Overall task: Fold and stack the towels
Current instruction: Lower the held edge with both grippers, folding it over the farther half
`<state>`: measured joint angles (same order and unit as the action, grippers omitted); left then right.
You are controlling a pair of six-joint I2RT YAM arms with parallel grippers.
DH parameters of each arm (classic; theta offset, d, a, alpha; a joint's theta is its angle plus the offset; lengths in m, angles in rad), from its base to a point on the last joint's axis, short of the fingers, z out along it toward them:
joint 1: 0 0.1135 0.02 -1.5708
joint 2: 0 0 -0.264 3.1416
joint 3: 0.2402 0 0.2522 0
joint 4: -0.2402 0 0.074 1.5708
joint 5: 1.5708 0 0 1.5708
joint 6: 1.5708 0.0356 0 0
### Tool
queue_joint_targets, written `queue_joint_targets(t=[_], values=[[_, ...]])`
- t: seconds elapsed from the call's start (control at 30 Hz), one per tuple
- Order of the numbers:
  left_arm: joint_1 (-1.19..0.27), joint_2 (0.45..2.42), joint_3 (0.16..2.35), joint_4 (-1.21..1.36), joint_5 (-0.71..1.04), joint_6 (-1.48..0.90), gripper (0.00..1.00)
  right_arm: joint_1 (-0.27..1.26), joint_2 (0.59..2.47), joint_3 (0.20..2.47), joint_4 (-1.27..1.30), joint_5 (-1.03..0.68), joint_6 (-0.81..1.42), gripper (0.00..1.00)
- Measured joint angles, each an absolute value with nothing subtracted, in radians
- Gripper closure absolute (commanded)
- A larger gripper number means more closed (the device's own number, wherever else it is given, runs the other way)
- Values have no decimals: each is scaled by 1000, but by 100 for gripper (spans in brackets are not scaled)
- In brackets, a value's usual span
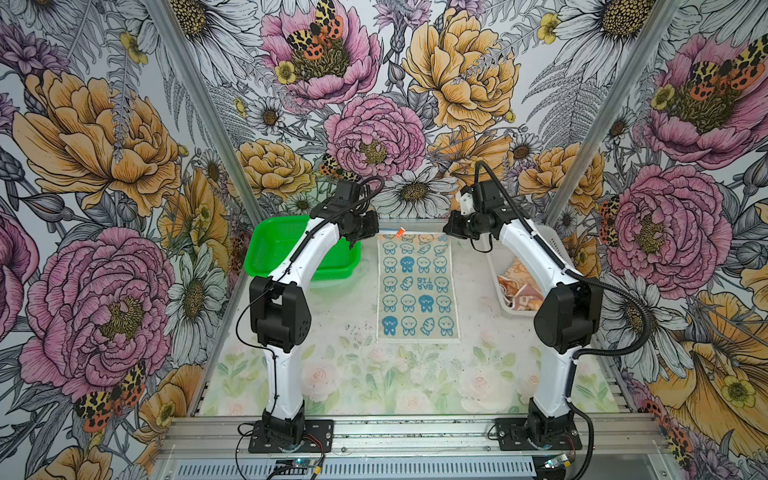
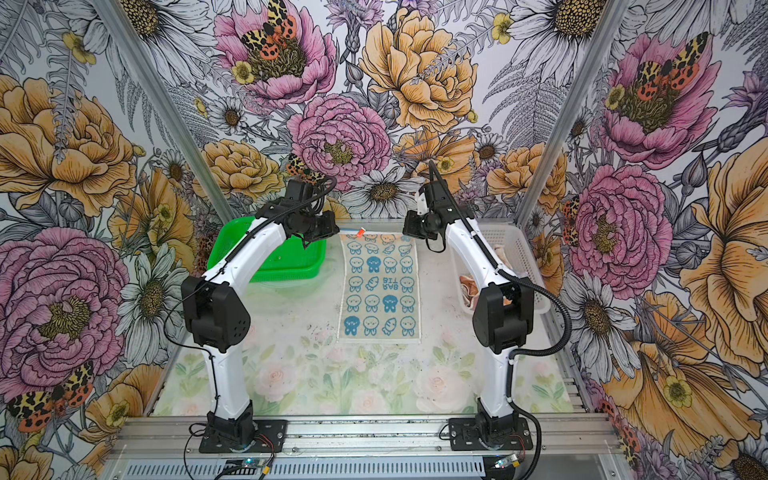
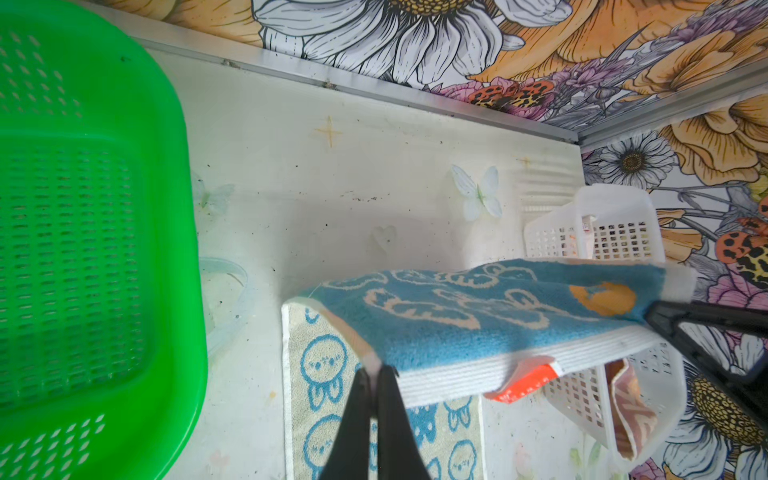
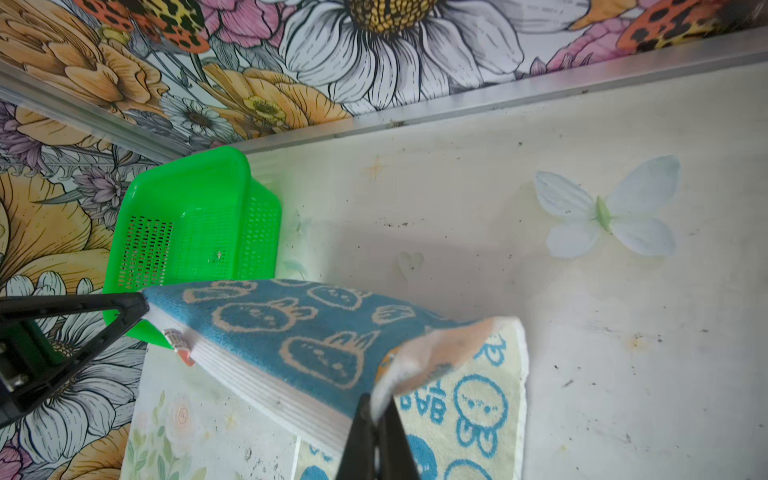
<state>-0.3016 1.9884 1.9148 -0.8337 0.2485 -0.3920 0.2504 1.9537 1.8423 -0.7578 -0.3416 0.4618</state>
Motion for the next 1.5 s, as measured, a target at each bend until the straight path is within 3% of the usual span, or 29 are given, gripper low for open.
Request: queue_joint_targets(t=[0.33,0.63,1.0,1.5], values=[[-387,1729,1413,-757,248,-400,100,298,1729,1260,-588,-381,502,100],[-454,1626,1102,-650,228,-458,100,366,1618,1015,-486,-339,569,100],[-484,1553,1061,-586,206,-474,100,376,1482,971,-479,-287,587,100],[-570,1601,909,-548,166,-508,100,462,1528,769,-391,-258,659,99]])
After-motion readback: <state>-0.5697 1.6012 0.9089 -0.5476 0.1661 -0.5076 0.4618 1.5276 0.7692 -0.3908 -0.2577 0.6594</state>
